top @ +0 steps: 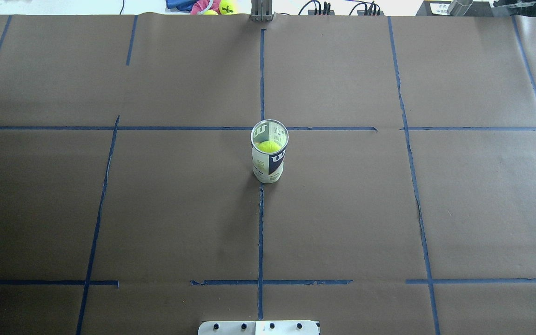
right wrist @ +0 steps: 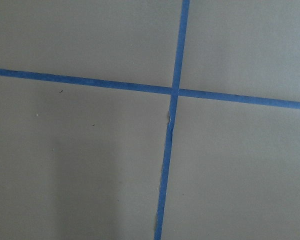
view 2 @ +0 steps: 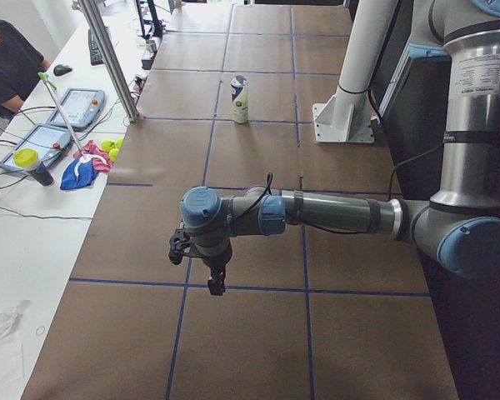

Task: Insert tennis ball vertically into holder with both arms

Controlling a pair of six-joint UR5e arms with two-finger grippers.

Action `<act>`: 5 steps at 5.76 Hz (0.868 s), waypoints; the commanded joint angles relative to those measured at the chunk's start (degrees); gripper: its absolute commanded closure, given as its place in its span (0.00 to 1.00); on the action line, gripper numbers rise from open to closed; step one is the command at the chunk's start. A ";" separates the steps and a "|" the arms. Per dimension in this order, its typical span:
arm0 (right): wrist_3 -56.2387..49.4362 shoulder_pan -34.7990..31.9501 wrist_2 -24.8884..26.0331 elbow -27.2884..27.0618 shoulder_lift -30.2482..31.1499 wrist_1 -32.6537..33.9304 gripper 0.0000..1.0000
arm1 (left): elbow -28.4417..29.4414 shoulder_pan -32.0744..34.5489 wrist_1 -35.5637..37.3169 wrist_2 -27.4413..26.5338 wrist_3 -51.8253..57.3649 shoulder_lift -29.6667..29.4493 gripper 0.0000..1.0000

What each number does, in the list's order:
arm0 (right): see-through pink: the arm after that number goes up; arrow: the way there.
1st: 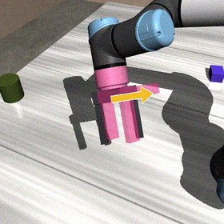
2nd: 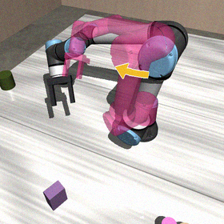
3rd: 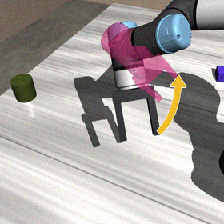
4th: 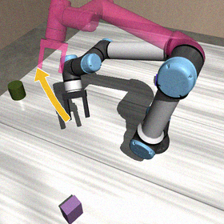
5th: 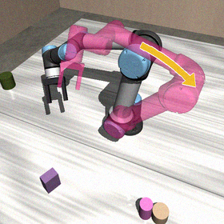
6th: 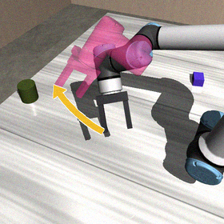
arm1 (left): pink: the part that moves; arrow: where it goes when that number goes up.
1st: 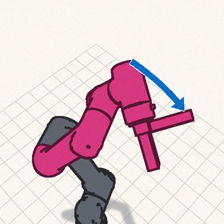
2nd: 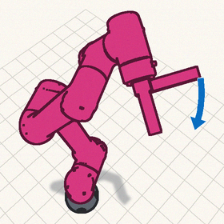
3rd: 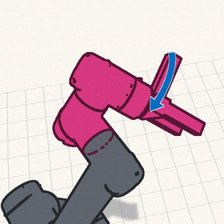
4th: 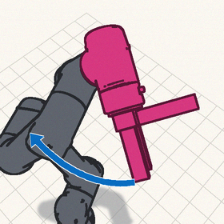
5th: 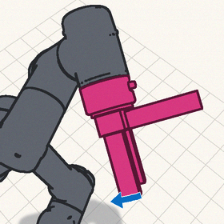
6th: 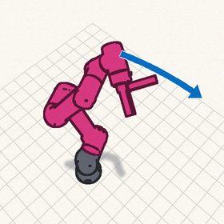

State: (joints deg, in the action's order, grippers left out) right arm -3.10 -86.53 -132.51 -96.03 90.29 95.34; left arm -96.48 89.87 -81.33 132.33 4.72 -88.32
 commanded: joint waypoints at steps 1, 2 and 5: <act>0.37 0.04 -0.38 0.14 0.06 0.02 0.00 | -0.03 0.04 0.12 0.47 0.12 -0.01 0.00; 0.46 0.04 -0.38 0.14 0.06 0.03 0.00 | -0.37 0.04 0.73 0.56 0.21 -0.01 0.00; 0.55 0.04 -0.38 0.14 -0.03 0.11 0.00 | -1.17 0.04 3.62 2.58 0.12 0.34 0.00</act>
State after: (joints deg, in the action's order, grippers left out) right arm -2.61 -86.48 -132.99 -95.92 90.33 95.44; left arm -97.29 89.91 -78.95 134.68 4.84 -88.03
